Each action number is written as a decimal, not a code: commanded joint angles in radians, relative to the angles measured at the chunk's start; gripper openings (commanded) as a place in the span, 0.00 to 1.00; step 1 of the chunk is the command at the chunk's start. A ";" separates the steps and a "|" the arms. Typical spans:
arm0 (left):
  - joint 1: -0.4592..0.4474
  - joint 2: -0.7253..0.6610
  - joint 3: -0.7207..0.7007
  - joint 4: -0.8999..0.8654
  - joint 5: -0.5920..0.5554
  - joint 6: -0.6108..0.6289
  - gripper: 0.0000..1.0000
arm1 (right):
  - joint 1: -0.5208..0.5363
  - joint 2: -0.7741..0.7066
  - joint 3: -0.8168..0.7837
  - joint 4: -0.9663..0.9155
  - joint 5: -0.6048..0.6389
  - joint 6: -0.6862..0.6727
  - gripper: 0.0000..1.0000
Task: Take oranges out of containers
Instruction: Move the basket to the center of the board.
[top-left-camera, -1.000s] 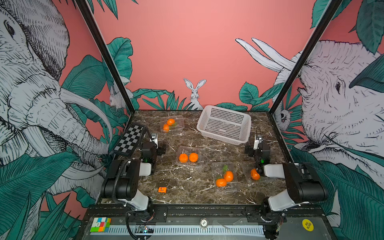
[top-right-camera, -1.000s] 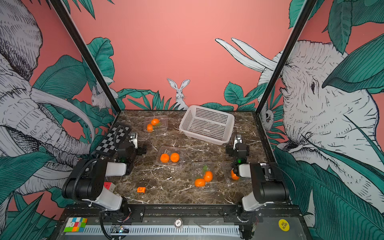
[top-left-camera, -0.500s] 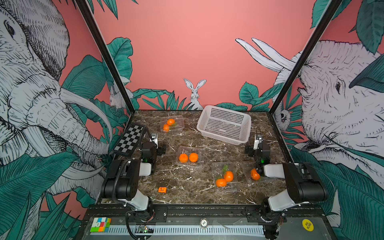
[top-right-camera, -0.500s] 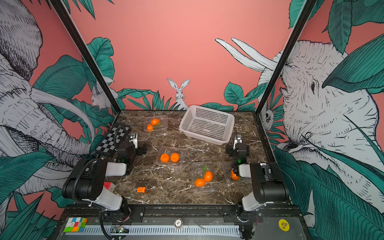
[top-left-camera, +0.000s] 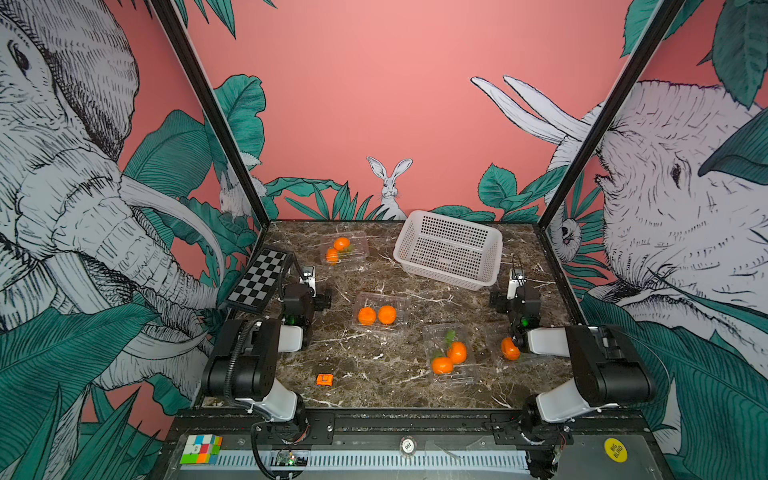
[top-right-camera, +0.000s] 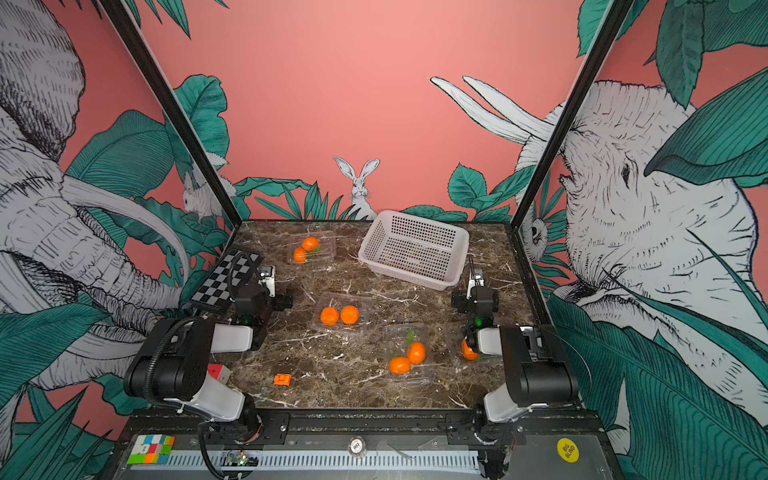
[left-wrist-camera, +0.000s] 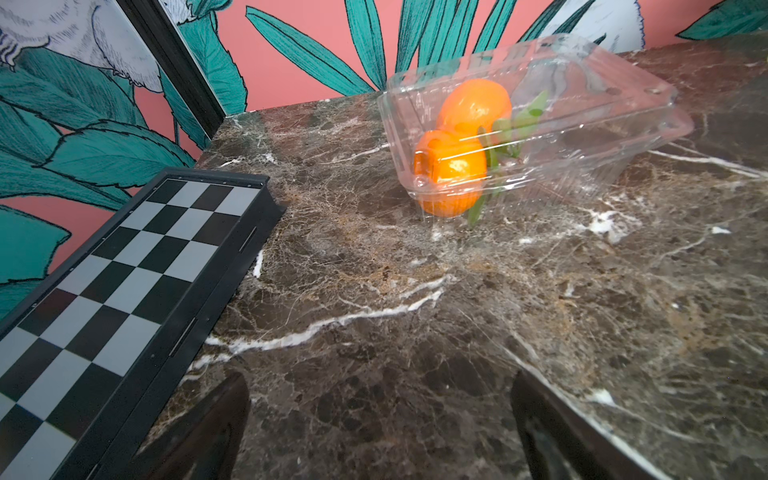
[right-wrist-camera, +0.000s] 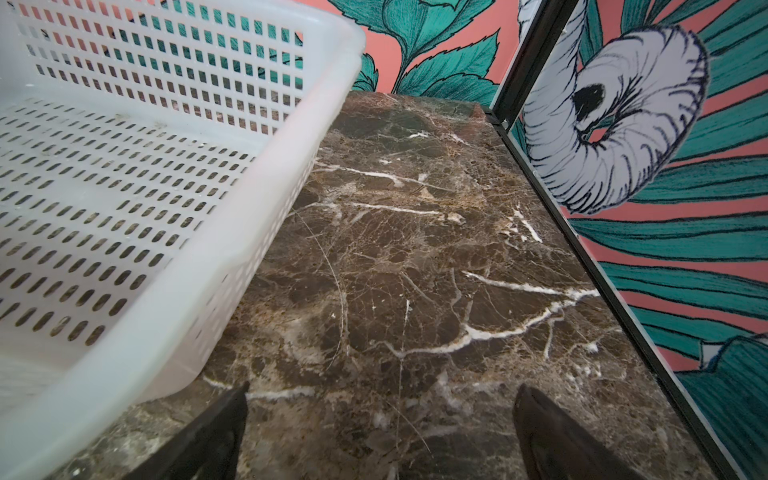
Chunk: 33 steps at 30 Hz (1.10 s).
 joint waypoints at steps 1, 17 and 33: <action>0.003 -0.002 0.018 0.021 0.006 0.008 0.99 | -0.004 0.004 0.012 0.038 0.011 -0.006 0.99; 0.005 -0.002 0.015 0.025 0.006 0.007 0.99 | -0.004 0.002 0.007 0.047 0.014 -0.008 0.99; 0.002 -0.505 0.392 -0.951 -0.020 -0.403 0.99 | -0.014 -0.508 0.112 -0.563 0.246 0.322 0.99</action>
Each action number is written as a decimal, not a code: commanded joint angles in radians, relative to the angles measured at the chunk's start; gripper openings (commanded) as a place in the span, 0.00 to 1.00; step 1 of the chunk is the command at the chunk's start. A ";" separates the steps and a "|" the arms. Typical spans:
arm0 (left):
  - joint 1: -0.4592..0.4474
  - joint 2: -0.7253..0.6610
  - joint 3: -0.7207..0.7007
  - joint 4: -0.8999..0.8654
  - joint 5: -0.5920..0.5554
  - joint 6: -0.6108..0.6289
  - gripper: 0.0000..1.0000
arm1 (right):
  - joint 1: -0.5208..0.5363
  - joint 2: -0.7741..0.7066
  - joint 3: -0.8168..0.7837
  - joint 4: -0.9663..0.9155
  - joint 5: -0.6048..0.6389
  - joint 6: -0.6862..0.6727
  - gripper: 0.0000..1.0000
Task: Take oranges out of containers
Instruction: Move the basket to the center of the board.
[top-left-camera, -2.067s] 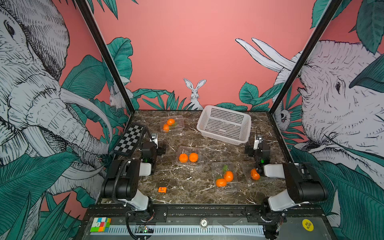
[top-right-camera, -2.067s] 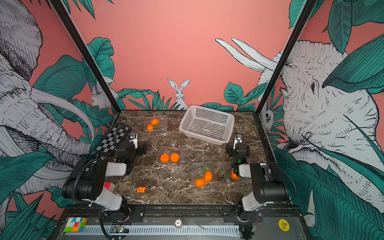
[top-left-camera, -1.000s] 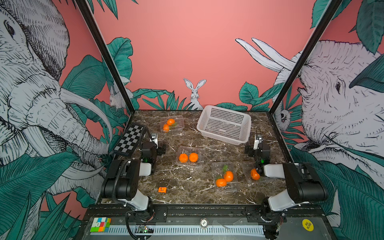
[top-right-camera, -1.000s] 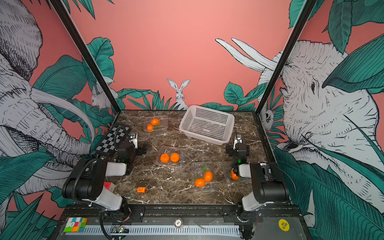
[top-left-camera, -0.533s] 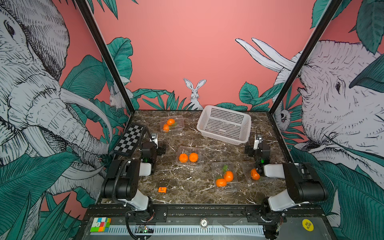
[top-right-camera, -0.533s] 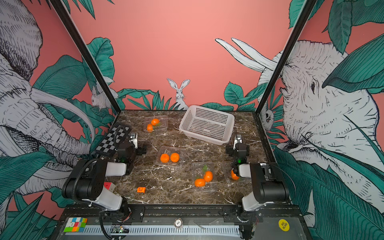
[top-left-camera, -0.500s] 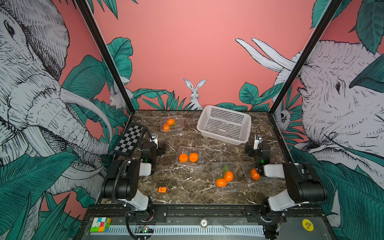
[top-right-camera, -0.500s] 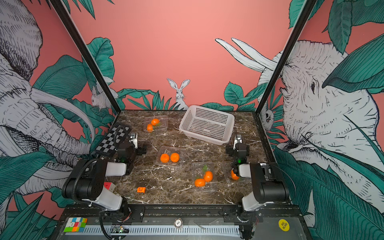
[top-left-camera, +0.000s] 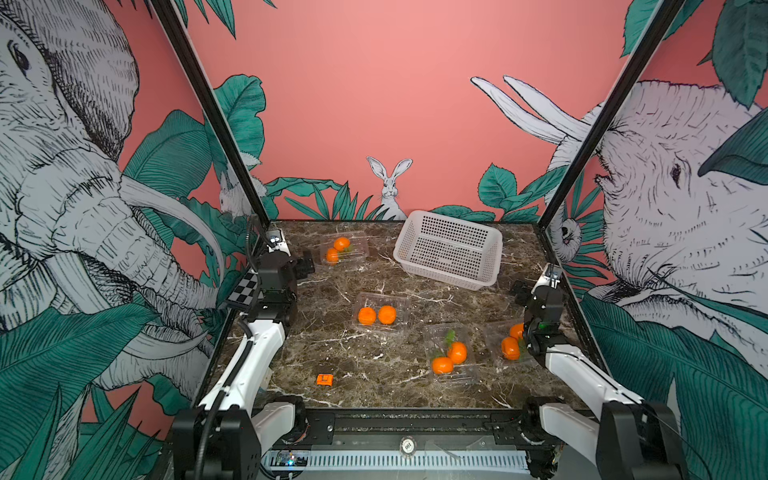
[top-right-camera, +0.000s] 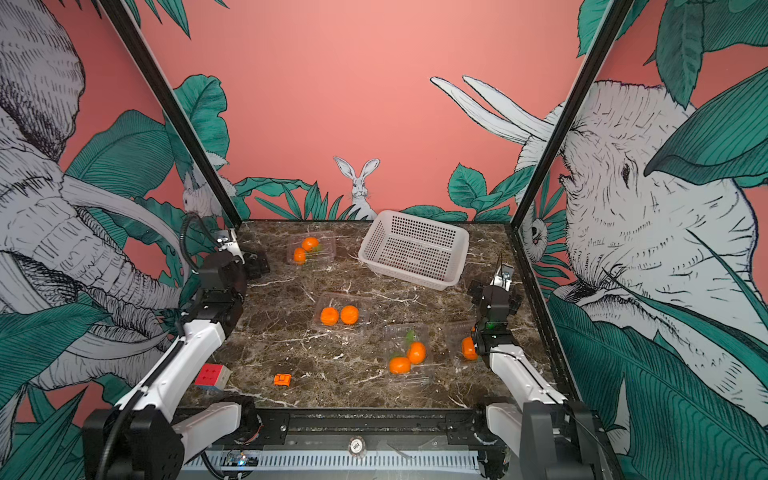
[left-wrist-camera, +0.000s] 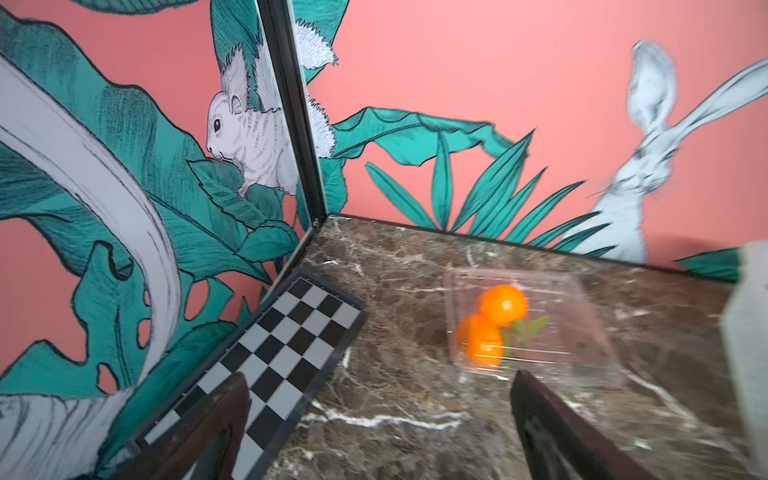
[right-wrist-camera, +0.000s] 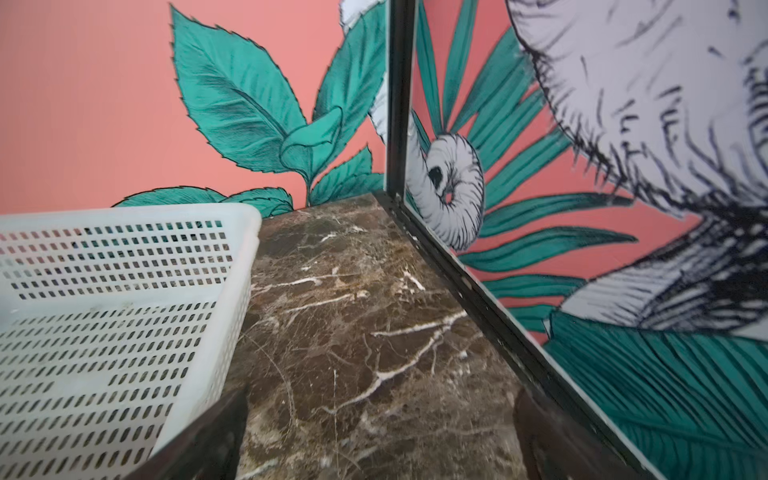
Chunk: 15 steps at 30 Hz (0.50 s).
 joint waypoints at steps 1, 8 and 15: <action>-0.004 -0.017 0.020 -0.236 0.159 -0.211 0.99 | -0.006 -0.033 0.119 -0.301 -0.006 0.124 0.98; -0.246 0.099 0.081 -0.246 0.203 -0.370 0.99 | -0.010 0.173 0.441 -0.755 -0.388 0.203 0.99; -0.415 0.266 0.143 -0.168 0.316 -0.467 0.99 | -0.007 0.324 0.541 -0.819 -0.483 0.257 0.86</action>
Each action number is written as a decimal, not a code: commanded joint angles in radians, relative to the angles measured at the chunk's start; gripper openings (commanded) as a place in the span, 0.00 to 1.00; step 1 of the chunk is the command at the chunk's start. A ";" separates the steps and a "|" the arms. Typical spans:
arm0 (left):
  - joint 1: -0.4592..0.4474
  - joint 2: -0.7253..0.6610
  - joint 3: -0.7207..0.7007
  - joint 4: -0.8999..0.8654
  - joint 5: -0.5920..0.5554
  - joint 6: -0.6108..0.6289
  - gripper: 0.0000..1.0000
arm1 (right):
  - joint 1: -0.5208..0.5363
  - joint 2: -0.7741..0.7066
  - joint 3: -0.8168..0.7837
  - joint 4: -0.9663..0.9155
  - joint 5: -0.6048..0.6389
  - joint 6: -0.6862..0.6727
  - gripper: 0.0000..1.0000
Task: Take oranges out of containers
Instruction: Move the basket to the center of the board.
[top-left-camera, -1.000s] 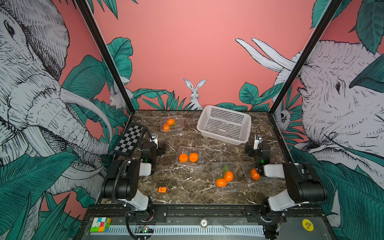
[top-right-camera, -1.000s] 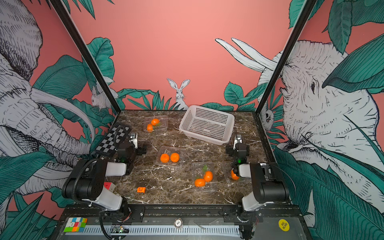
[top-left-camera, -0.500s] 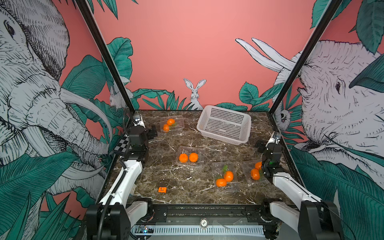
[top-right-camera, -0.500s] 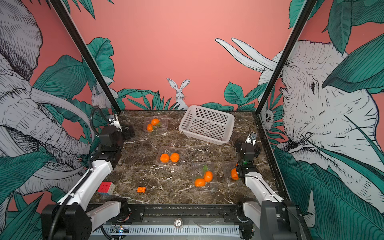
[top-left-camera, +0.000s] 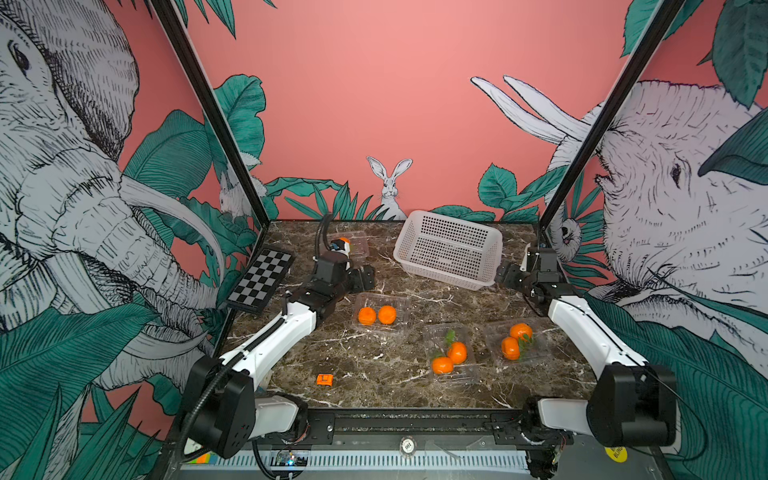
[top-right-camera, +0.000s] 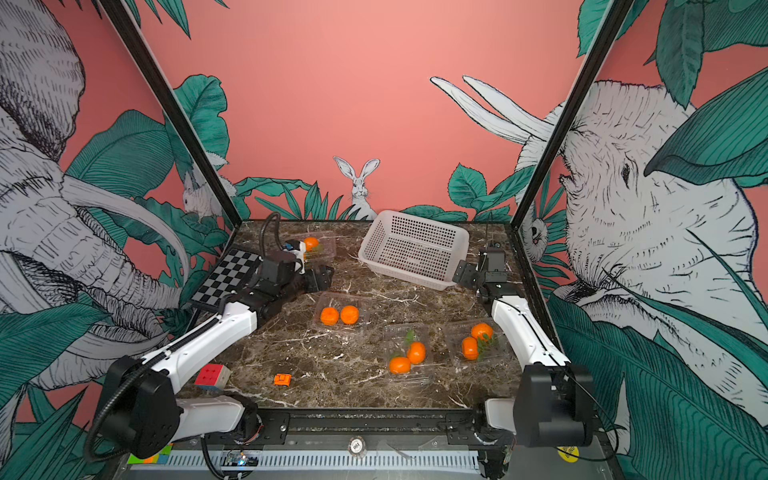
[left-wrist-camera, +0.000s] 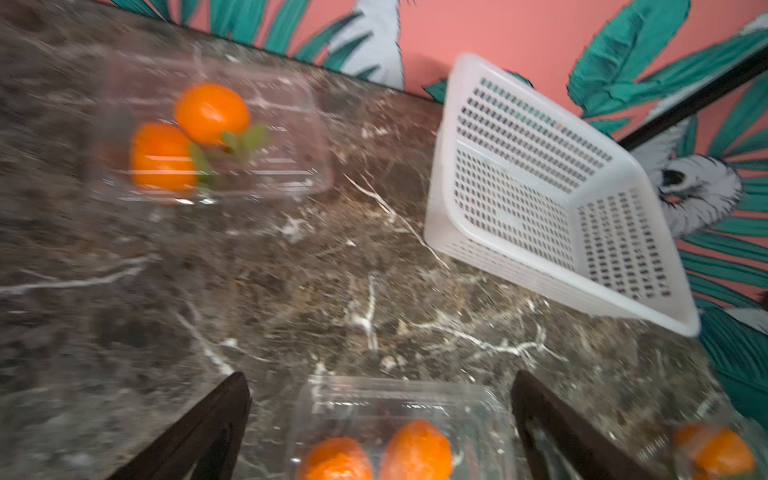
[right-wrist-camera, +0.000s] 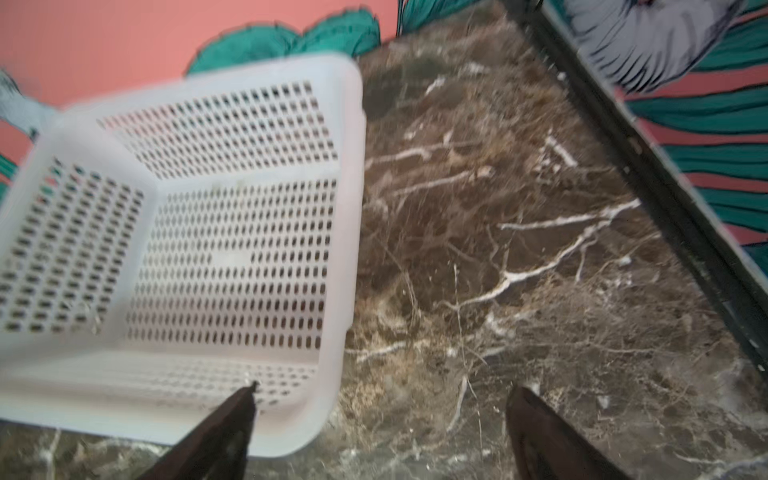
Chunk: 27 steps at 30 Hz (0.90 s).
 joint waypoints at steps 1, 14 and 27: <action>-0.029 0.035 0.046 0.024 0.081 -0.090 0.99 | 0.003 0.069 0.051 -0.100 -0.081 0.037 0.82; -0.031 0.079 0.091 -0.062 0.118 -0.066 0.99 | 0.039 0.310 0.205 -0.101 -0.086 0.019 0.53; -0.029 0.188 0.218 -0.135 0.206 -0.023 0.99 | 0.040 0.555 0.514 -0.137 -0.038 -0.109 0.12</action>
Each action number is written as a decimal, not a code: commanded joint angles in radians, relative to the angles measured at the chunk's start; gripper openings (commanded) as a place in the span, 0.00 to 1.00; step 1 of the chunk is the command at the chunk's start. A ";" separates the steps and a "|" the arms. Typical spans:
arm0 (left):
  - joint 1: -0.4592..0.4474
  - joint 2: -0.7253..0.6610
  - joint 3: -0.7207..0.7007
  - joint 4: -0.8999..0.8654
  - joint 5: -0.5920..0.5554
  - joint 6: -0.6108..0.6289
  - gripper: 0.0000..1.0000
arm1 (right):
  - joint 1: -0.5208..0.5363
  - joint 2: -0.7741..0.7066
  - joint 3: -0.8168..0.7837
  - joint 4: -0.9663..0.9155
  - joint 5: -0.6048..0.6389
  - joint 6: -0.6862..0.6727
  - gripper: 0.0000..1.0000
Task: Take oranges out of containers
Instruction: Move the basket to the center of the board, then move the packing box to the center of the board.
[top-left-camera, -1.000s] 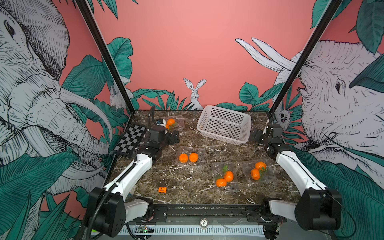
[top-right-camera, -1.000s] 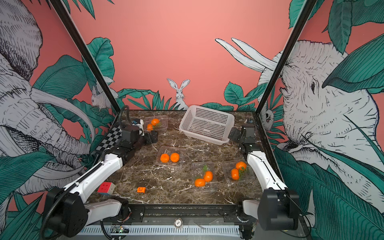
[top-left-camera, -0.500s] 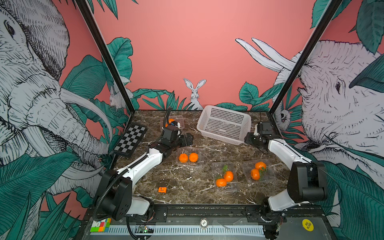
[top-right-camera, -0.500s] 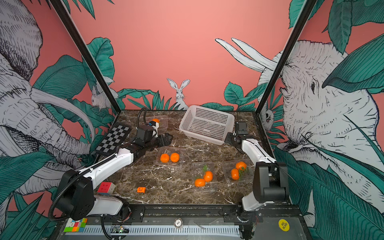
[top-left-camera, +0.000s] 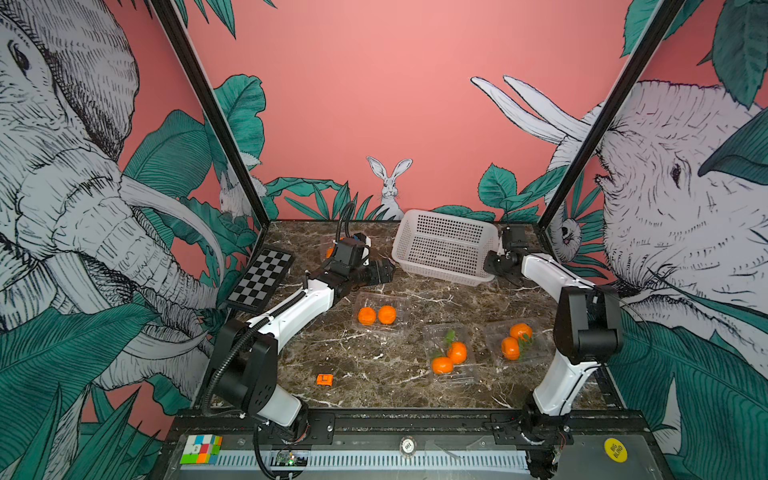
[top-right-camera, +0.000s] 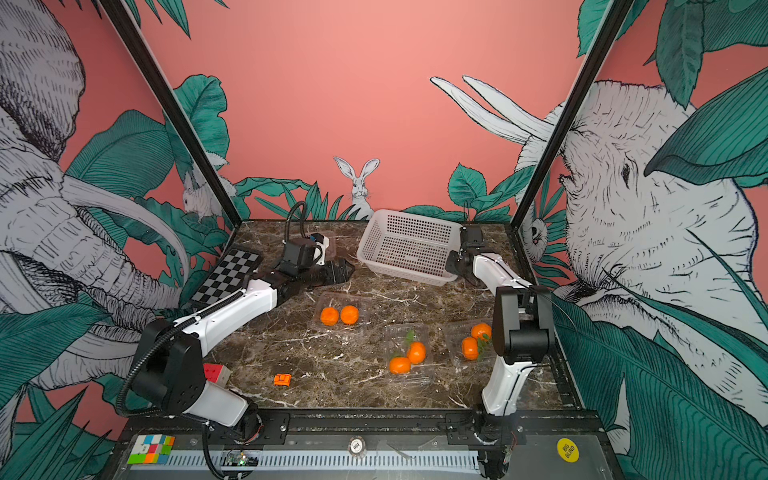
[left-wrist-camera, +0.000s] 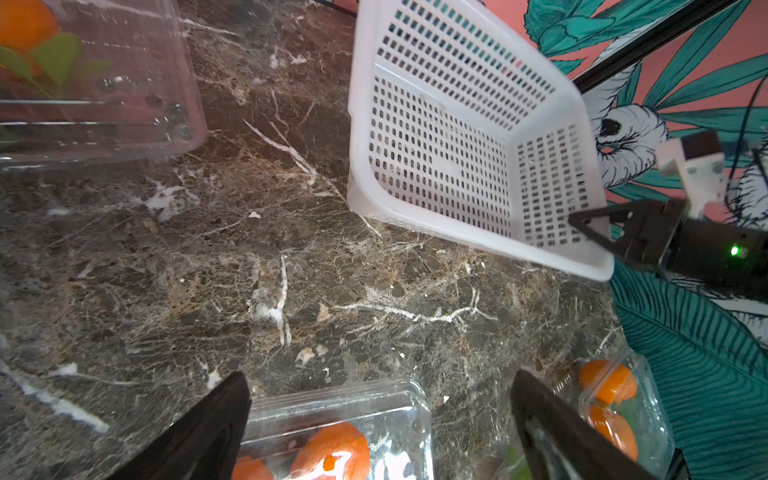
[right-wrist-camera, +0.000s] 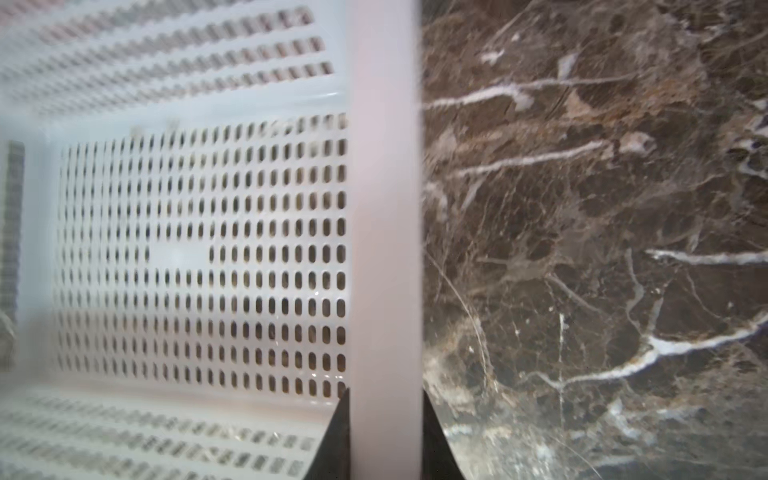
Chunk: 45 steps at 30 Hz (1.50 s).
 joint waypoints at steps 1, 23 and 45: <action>0.000 -0.014 0.021 -0.045 0.009 0.026 0.99 | 0.005 0.058 0.109 -0.025 0.030 -0.095 0.10; 0.001 0.044 0.094 -0.113 0.015 0.070 0.99 | 0.003 0.317 0.461 -0.082 0.016 -0.187 0.26; -0.172 -0.130 0.049 -0.170 -0.016 -0.006 0.99 | -0.024 -0.572 -0.262 -0.238 0.160 0.057 0.98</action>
